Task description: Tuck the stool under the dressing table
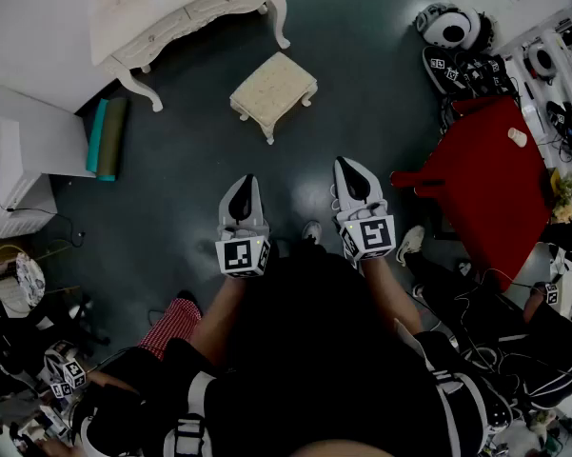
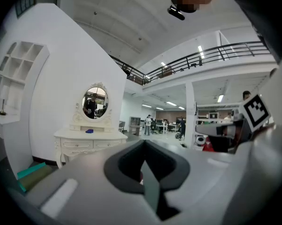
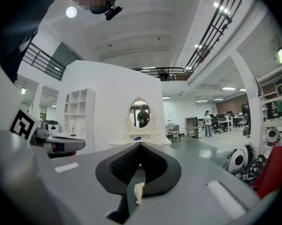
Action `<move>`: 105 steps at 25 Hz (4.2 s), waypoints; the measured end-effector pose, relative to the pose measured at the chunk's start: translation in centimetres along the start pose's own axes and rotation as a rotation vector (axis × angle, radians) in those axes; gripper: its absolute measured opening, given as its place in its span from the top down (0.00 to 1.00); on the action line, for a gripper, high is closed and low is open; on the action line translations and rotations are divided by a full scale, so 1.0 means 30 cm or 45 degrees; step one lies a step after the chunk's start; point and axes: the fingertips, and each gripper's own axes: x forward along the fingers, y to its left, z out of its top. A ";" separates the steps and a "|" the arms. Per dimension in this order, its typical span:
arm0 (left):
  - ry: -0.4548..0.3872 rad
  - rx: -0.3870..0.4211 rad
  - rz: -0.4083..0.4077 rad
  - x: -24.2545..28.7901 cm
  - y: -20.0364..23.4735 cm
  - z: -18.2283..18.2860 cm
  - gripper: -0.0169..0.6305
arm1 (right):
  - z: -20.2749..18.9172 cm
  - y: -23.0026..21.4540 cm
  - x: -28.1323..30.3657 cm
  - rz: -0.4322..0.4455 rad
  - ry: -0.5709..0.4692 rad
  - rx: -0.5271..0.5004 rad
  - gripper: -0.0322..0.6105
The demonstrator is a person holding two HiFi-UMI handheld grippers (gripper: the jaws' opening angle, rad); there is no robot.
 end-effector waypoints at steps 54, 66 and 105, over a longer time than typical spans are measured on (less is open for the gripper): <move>0.234 -0.357 0.019 0.596 0.525 -0.397 0.96 | -0.327 0.033 0.836 0.163 0.170 0.073 0.95; 0.316 -0.318 -0.062 0.823 0.721 -0.509 0.96 | -0.481 0.043 1.103 0.101 0.236 0.089 0.95; 0.332 -0.049 -0.503 0.874 0.915 -1.070 0.96 | -1.206 0.166 1.057 -0.309 0.256 0.246 0.95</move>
